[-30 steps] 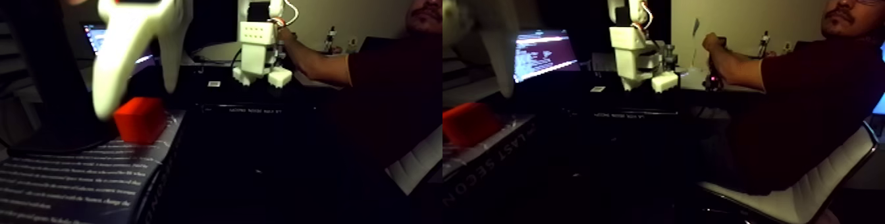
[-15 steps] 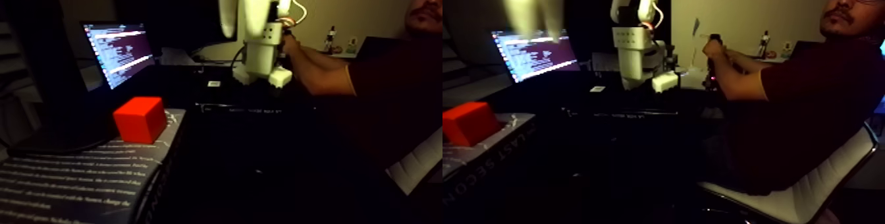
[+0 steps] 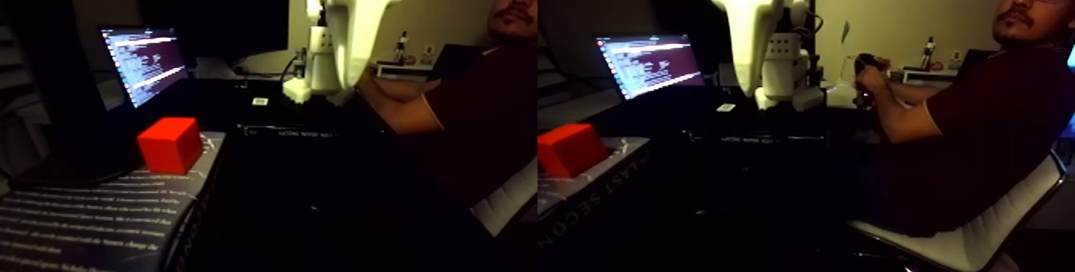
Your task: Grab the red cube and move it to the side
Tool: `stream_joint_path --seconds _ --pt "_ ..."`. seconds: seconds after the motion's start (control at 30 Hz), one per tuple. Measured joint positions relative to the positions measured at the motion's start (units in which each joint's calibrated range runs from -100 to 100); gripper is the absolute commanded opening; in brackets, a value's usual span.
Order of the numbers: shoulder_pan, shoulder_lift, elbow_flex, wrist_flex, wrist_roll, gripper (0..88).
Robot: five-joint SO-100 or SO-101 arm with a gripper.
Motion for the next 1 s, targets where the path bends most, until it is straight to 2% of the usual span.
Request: stream_joint_path --seconds 0.17,0.4,1.0 --pt "0.0 -12.4 10.9 -2.2 -3.2 0.5" --pt "0.0 -26.8 21.9 -2.4 -3.4 0.5" --pt "-0.6 -29.5 24.5 -1.8 -3.7 0.6"
